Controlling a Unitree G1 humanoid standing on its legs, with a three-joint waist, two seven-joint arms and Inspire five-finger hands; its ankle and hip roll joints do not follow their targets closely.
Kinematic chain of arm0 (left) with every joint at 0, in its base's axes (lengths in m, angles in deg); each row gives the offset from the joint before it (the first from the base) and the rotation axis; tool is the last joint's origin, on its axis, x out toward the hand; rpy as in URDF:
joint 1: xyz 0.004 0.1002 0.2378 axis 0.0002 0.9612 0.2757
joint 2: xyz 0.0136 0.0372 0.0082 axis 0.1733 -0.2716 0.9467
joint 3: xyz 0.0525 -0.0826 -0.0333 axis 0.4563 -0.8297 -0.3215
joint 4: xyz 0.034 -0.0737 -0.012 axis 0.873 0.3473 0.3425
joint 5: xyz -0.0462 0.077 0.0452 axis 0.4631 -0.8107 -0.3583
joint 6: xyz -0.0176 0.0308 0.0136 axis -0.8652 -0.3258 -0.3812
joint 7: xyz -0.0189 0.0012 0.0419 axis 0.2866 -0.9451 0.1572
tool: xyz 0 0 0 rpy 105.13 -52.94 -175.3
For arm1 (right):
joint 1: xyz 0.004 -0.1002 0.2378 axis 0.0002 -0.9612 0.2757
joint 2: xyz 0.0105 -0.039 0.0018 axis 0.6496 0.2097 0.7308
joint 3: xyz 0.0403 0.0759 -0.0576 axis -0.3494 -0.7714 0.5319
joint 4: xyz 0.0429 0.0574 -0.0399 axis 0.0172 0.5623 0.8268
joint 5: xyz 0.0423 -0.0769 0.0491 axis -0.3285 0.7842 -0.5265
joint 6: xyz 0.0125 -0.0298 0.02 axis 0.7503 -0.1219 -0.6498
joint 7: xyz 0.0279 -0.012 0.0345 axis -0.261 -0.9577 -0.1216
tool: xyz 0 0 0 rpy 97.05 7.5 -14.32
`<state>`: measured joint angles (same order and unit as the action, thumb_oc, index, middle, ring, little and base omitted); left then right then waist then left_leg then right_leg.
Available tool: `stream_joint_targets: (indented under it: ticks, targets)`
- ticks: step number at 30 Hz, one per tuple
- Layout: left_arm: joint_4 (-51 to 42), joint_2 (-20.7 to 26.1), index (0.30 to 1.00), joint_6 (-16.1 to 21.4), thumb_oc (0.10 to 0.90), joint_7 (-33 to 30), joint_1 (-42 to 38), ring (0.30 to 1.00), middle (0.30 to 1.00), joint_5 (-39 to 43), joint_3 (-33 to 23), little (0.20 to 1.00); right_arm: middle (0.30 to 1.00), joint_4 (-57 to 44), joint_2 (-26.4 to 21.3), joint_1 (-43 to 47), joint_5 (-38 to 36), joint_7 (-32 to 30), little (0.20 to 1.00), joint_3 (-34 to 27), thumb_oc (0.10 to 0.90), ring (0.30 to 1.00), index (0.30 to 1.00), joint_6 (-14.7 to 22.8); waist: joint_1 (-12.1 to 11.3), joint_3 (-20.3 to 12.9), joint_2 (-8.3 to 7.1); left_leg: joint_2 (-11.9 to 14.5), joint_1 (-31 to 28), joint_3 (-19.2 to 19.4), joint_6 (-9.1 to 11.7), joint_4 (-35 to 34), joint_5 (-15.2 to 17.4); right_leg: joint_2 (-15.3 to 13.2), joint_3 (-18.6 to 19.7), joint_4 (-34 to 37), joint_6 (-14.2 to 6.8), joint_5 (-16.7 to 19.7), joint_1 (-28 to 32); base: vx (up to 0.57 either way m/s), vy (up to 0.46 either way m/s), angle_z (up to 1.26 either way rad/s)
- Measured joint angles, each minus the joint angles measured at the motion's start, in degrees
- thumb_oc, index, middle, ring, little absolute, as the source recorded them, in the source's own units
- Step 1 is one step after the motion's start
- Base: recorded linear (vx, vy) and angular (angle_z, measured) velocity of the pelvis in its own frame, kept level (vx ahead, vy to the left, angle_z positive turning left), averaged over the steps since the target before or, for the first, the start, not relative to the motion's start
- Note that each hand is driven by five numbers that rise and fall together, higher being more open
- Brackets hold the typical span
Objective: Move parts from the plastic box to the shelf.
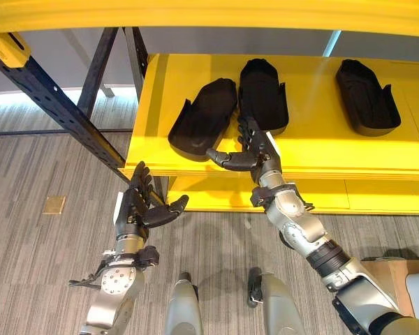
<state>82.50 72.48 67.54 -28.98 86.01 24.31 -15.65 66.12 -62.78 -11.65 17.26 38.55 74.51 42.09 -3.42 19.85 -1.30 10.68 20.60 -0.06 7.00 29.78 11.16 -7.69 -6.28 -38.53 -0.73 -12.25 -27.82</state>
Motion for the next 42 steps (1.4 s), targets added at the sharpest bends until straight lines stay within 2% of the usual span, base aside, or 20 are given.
stream_joint_targets:
  ticks: [10, 18, 23, 42]
  targets:
    - [0.0, 0.0, 1.000, 0.0, 0.900, 0.0, 0.2, 1.000, 1.000, 2.1, 0.1, 1.000, 1.000, 0.8, 0.1, 3.8, 2.2, -2.6, 1.000, -1.6, 0.900, 1.000, 1.000, 0.0, -0.2, 1.2, 0.39, -0.8, 2.2, -0.6, 0.1, 0.9, -0.1, -0.9, -0.4, -0.9, 0.1, -0.1, -1.8, -0.01, -0.005, 0.04]
    - [0.0, 0.1, 1.000, 0.0, 0.900, -0.2, 0.1, 1.000, 1.000, 2.2, 0.1, 1.000, 1.000, 1.0, 0.6, 4.0, 2.6, -3.3, 1.000, -1.8, 0.900, 1.000, 1.000, 0.1, -1.4, 2.4, 0.39, -0.9, 3.0, -1.4, 0.2, 1.2, -0.1, -1.1, -1.1, -1.0, 0.1, -0.2, -1.9, 0.00, -0.003, 0.04]
    - [-0.1, 0.1, 1.000, 0.1, 0.900, -0.4, 0.1, 1.000, 1.000, 2.2, 0.1, 1.000, 1.000, 4.5, 2.8, 7.2, 2.6, -3.7, 1.000, -2.3, 0.900, 1.000, 1.000, 0.2, -1.6, 2.7, 0.07, -1.0, 4.6, -1.8, 0.2, 1.9, -0.1, -1.1, -1.2, -1.6, 0.2, -0.2, -3.4, 0.00, -0.001, 0.01]
    - [-0.1, 0.3, 1.000, 0.5, 0.900, -1.6, 1.2, 1.000, 1.000, 2.3, 0.1, 1.000, 1.000, 7.5, 4.8, 9.9, 3.2, -4.4, 1.000, -2.3, 0.900, 1.000, 1.000, 0.2, -2.3, 2.9, -0.27, -1.1, 6.3, -3.1, 0.2, 3.1, -0.1, -1.2, -2.2, -1.8, 0.3, -0.2, -3.8, 0.00, 0.002, 0.02]
